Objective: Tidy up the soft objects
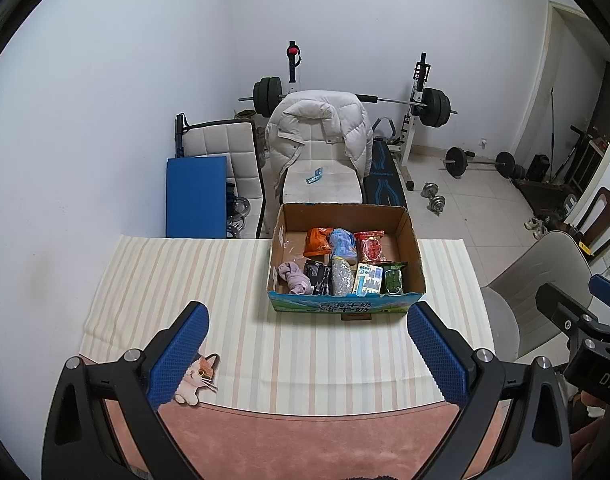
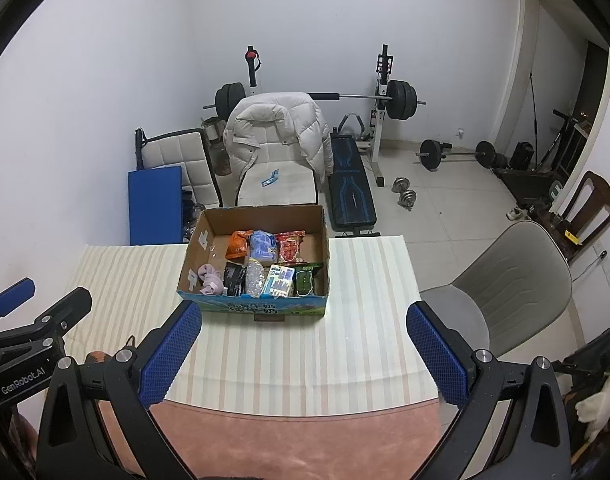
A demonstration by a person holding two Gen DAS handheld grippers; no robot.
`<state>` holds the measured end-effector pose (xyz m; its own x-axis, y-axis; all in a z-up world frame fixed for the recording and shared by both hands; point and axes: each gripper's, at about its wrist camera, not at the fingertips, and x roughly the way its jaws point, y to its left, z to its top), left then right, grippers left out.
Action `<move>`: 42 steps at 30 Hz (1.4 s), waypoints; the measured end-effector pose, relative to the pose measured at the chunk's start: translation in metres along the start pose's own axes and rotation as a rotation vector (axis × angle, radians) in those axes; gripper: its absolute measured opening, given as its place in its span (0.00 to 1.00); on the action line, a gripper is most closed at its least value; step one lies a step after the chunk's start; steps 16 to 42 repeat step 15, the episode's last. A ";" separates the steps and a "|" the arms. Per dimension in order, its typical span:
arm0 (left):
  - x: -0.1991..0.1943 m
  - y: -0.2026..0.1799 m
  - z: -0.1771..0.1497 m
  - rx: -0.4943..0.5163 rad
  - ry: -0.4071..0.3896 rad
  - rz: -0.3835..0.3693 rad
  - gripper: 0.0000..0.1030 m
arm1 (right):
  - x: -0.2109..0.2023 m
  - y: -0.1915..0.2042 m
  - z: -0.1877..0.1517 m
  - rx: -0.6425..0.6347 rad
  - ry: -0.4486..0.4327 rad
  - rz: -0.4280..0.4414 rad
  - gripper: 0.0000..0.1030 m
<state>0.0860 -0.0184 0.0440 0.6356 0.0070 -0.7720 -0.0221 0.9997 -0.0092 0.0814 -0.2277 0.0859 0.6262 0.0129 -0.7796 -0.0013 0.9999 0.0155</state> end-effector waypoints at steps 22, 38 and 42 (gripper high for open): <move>-0.001 0.003 0.001 0.006 -0.008 0.001 0.99 | -0.004 -0.001 0.004 0.002 -0.006 -0.005 1.00; -0.001 0.003 0.001 0.006 -0.008 0.001 0.99 | -0.004 -0.001 0.004 0.002 -0.006 -0.005 1.00; -0.001 0.003 0.001 0.006 -0.008 0.001 0.99 | -0.004 -0.001 0.004 0.002 -0.006 -0.005 1.00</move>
